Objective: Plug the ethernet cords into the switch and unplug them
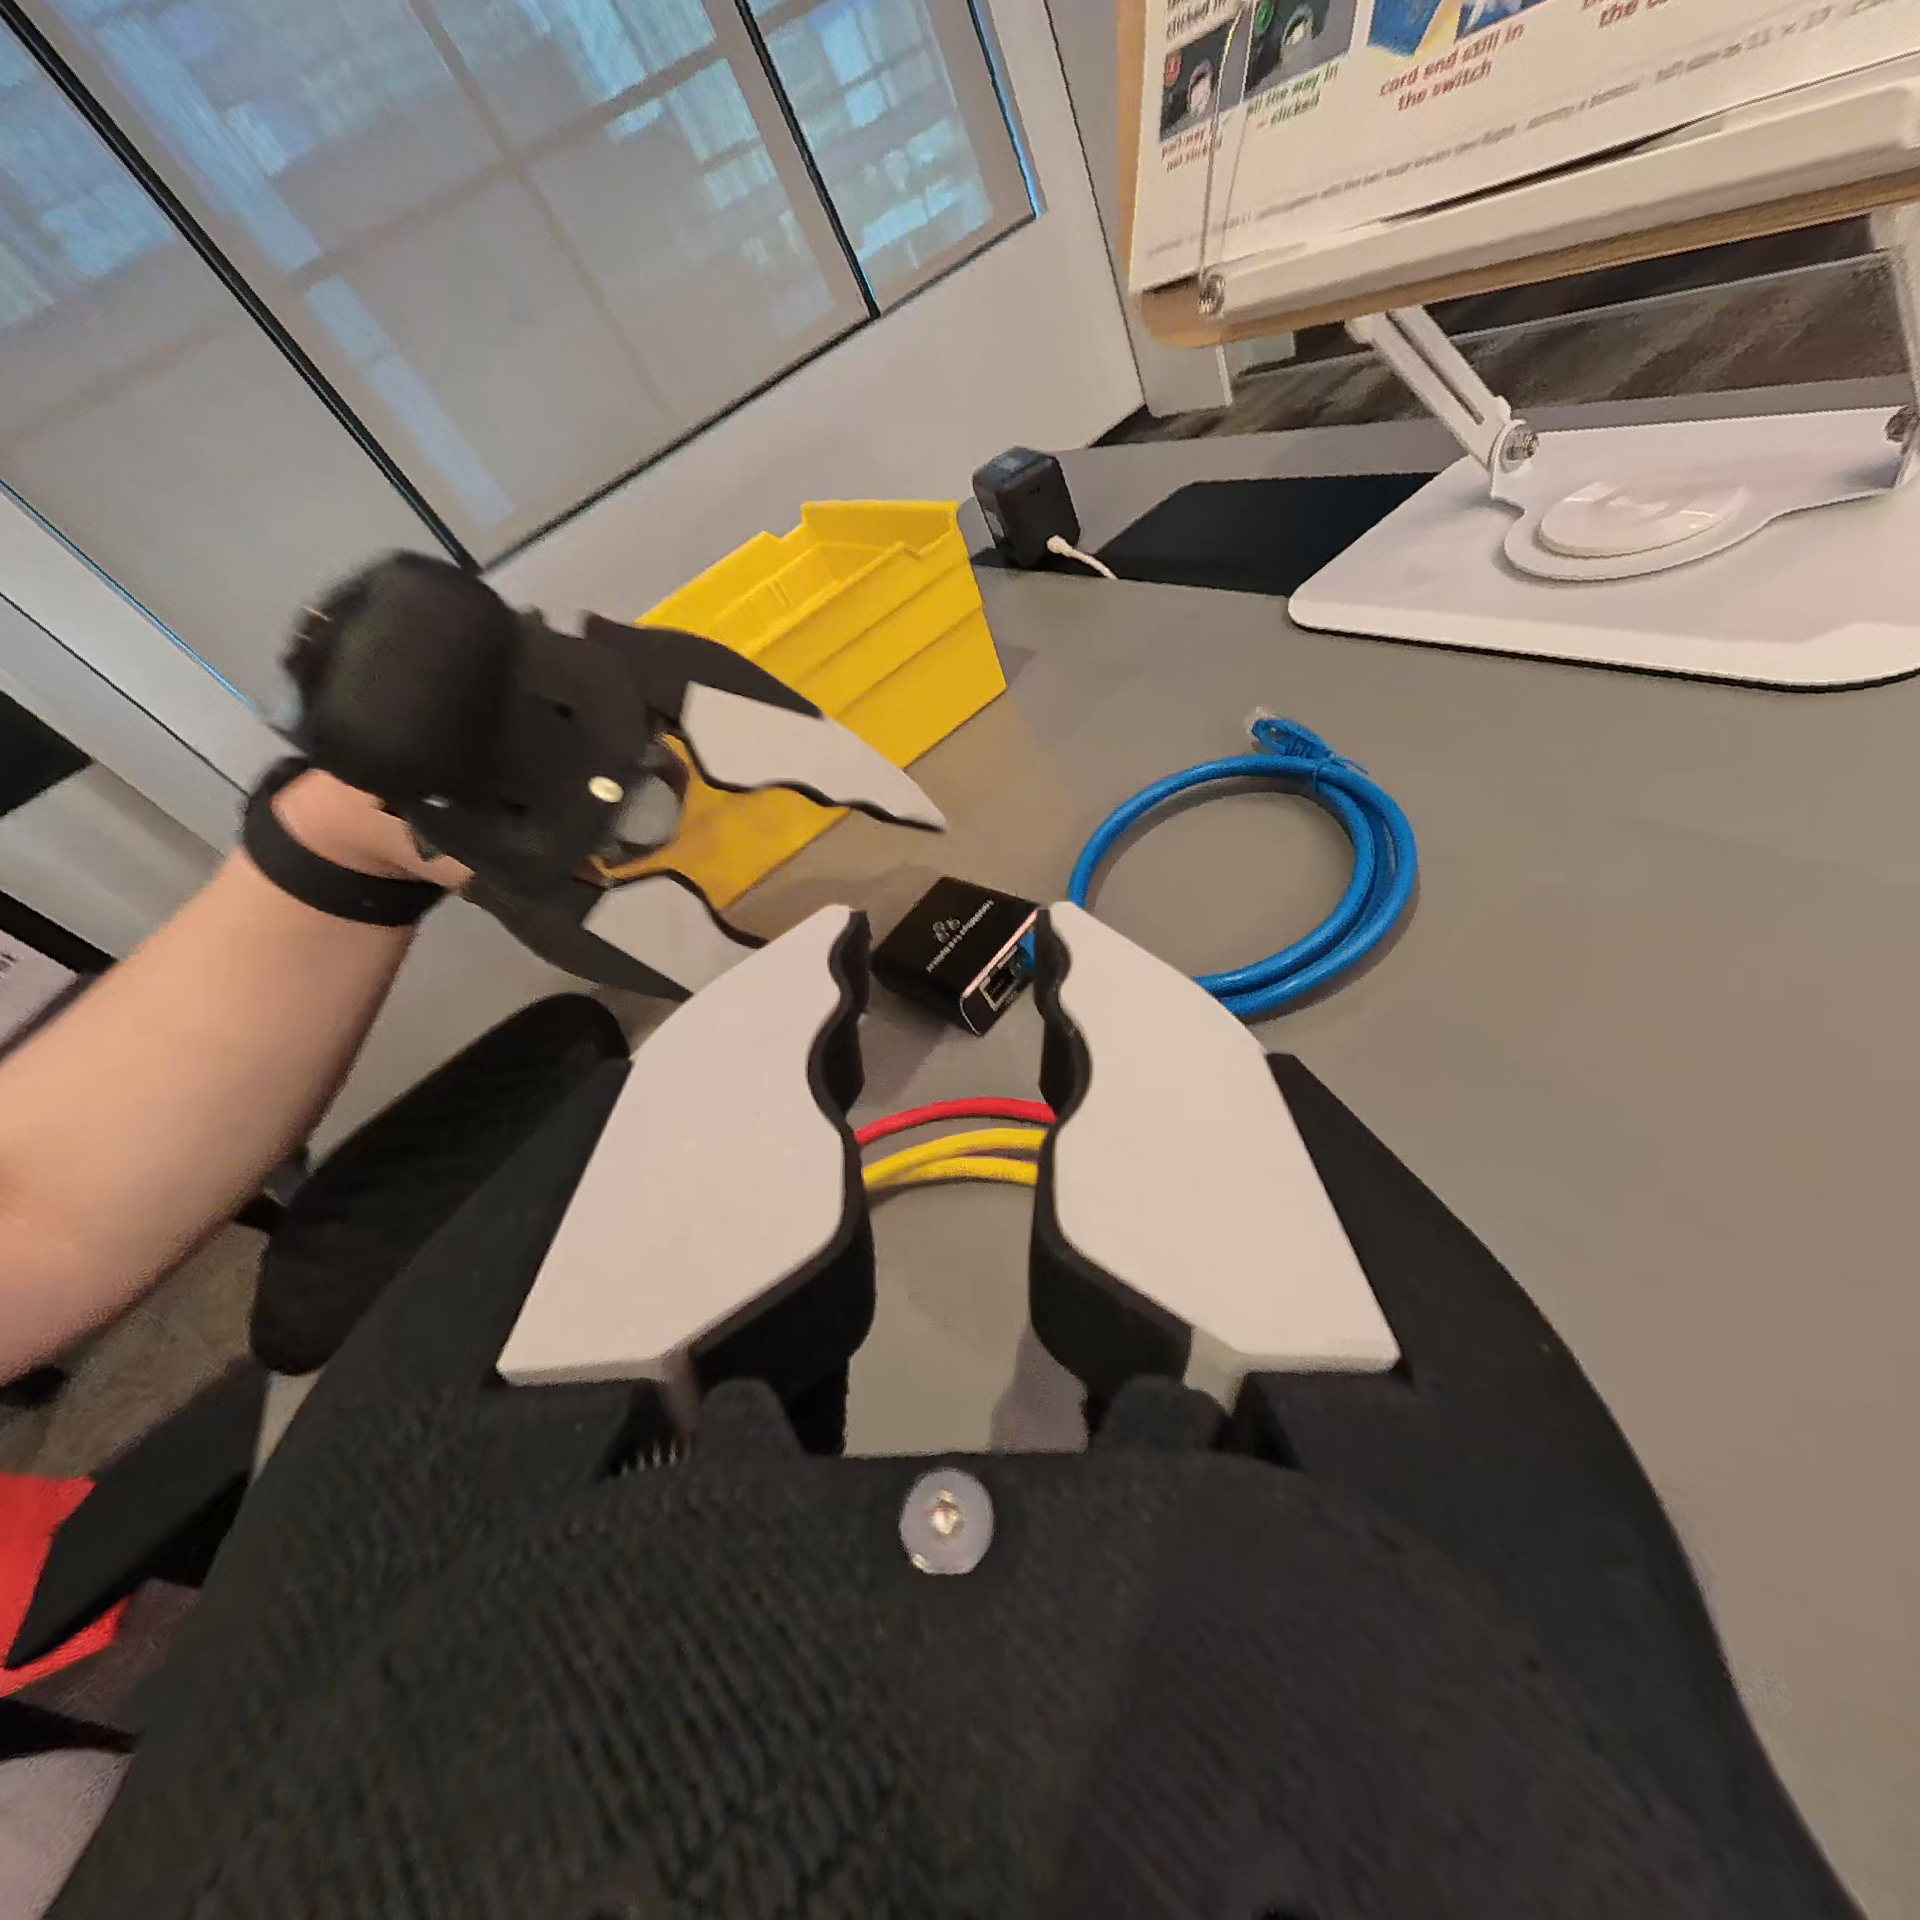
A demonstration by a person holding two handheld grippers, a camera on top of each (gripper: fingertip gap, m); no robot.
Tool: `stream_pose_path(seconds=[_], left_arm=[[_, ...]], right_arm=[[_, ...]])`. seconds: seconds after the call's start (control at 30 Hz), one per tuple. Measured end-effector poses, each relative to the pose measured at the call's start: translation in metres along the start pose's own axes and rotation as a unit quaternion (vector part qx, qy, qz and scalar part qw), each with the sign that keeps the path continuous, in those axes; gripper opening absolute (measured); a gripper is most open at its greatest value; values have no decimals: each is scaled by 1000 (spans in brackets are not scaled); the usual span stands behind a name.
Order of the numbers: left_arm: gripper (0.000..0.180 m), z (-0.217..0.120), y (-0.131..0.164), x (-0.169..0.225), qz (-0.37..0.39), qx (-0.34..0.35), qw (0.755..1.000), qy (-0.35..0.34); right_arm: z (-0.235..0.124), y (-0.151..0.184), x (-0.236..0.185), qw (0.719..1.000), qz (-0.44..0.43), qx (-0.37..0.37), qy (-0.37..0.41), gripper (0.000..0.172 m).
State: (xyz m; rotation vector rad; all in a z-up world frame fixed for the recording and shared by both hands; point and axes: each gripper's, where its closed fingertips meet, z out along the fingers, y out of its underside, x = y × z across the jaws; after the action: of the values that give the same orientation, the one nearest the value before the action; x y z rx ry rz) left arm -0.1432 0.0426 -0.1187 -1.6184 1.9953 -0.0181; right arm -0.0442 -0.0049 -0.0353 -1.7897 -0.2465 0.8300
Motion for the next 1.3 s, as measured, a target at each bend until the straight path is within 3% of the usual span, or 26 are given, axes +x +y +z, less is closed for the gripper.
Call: stream_pose_path(seconds=[0.13,0.27,0.4,0.53,0.7,0.83,0.93,1.03,1.2,1.3], left_arm=[[53,-25,-7,25,-36,31,999,2],[41,-26,-22,69,-104,80,989,63],[33,-21,-36,60,-193,106,973,66],[35,-2,-49,52,-271,62,955,106],[40,16,-54,60,-248,9,965,82],[35,32,-49,68,-247,-26,965,89],[33,34,-47,66,-257,-44,962,87],[8,36,-49,66,-254,-59,961,97],[6,25,-54,70,-250,-68,955,146],[6,6,-52,52,-249,-57,958,128]], right_arm=[[1,1,-1,999,-39,-8,22,31],[-5,-9,-5,998,-50,11,26,31],[-9,-16,-4,997,-56,30,31,31],[-18,-31,-3,992,-86,75,55,31],[-45,-61,-1,962,-169,159,141,31],[-58,-72,-4,950,-182,198,162,30],[-60,-74,-3,950,-175,205,157,30],[-65,-76,-3,950,-161,224,149,26],[-79,-88,-14,936,-173,278,129,23],[-76,-88,-33,934,-197,287,79,22]])
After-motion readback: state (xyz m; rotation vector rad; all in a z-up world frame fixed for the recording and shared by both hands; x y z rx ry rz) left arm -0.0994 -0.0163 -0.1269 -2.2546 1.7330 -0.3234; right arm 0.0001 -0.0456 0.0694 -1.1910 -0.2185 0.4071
